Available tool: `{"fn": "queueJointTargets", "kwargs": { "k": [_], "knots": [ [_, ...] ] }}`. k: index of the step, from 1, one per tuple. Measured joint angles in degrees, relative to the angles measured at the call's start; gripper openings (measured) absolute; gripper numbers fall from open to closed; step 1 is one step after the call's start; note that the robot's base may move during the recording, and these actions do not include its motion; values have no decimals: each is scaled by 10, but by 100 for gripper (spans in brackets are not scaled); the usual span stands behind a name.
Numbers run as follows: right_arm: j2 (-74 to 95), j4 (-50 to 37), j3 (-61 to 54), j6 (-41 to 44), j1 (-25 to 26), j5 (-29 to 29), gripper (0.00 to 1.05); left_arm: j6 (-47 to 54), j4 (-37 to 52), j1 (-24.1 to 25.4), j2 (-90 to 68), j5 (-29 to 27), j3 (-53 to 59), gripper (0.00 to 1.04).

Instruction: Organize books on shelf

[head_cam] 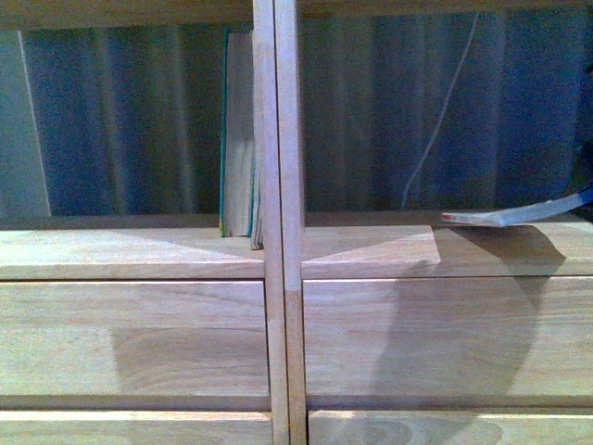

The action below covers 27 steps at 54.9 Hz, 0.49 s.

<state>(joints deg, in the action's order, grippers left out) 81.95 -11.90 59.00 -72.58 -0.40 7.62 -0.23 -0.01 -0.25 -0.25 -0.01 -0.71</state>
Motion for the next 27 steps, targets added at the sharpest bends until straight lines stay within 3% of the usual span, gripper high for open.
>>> {"fn": "queueJointTargets", "kwargs": {
  "k": [27],
  "knots": [
    [-148,18,-23,53,83,-140,7,0,0,0,0,0,0,97]
  ]
}}
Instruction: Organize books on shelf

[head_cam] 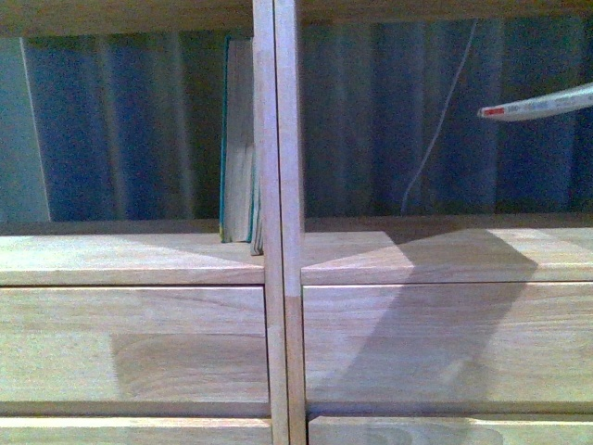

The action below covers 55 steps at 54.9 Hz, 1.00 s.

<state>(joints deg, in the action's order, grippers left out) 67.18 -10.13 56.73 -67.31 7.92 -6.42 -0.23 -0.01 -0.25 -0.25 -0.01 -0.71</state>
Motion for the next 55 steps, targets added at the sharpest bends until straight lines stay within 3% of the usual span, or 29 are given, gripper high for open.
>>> {"fn": "queueJointTargets", "kwargs": {
  "k": [13,43,46,49,55],
  "knots": [
    [-85,-7,-35,27,23,-53,7,0,0,0,0,0,0,97],
    [-149,0,-68,49,-14,-40,7,0,0,0,0,0,0,97],
    [-149,1,-70,53,-14,-37,7,-18,0,28,-14,78,-2,97],
    [-149,1,-74,56,-14,-32,7,-52,12,83,-52,235,-5,97],
    [-148,1,-78,57,-13,-37,7,-75,38,123,-93,363,-9,97]
  ]
}}
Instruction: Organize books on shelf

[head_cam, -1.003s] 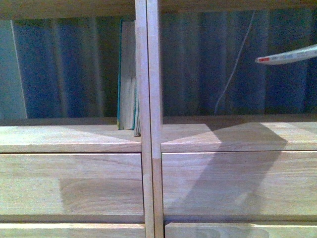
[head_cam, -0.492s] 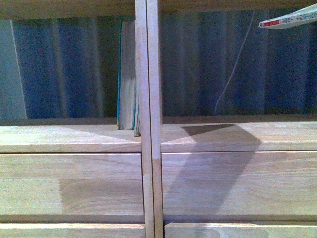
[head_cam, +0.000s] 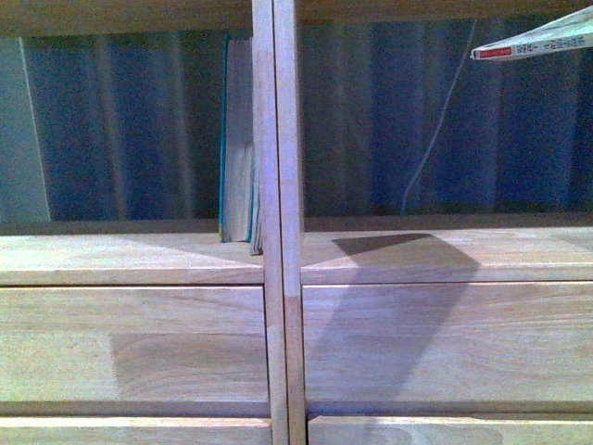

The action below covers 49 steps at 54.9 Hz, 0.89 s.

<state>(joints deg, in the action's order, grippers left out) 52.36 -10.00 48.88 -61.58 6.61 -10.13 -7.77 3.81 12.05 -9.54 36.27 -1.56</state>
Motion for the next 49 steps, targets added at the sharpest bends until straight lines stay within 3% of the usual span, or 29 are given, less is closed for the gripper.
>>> {"fn": "queueJointTargets", "kwargs": {
  "k": [11,20,32,41,49],
  "knots": [
    [1,0,-8,2,12,-2,7,-29,70,33,-77,79,-54,97],
    [2,0,-13,5,28,-5,7,-99,151,74,-121,184,-120,97],
    [7,1,-19,12,37,-7,7,-187,269,79,-183,232,-175,97],
    [12,5,-28,15,52,-11,7,-342,458,94,-293,285,-243,97],
    [17,10,-28,21,56,-11,7,-411,503,94,-370,294,-315,97]
  ]
}}
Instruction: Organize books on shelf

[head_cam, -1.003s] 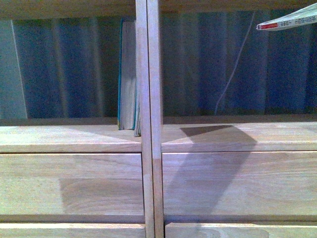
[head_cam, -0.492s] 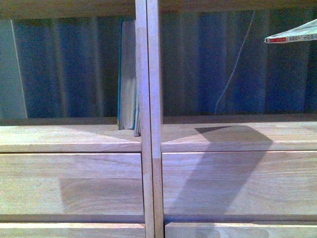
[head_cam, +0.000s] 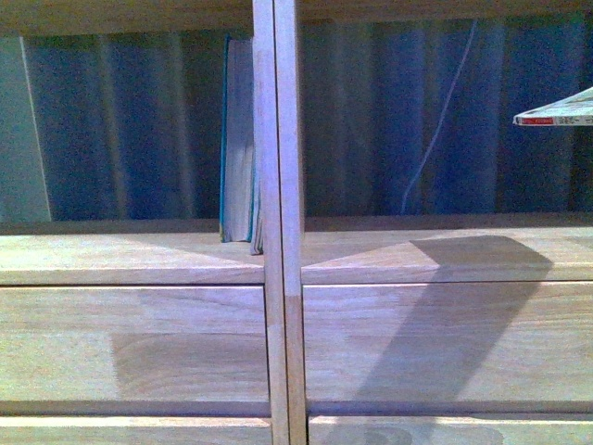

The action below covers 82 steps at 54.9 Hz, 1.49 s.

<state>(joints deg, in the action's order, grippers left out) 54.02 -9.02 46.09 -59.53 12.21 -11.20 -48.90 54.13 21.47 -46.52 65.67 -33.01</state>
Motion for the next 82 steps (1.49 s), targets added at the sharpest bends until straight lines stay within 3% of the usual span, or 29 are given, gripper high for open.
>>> {"fn": "queueJointTargets", "kwargs": {
  "k": [10,18,26,42,65,82],
  "knots": [
    [0,10,1,9,-2,2,7,-30,-6,-21,-96,1,-106,97],
    [12,11,30,9,-12,10,7,-1,-107,-68,-147,-28,-185,97],
    [26,11,76,11,-33,16,7,10,-148,-114,-186,-53,-229,97],
    [49,10,137,20,-96,34,7,-88,-44,-186,-235,-97,-255,97],
    [19,-12,134,0,-124,40,7,-231,4,-255,-259,-185,-259,97],
    [-26,-12,120,-11,-178,64,7,-238,-9,-306,-262,-216,-256,97]
  ]
}}
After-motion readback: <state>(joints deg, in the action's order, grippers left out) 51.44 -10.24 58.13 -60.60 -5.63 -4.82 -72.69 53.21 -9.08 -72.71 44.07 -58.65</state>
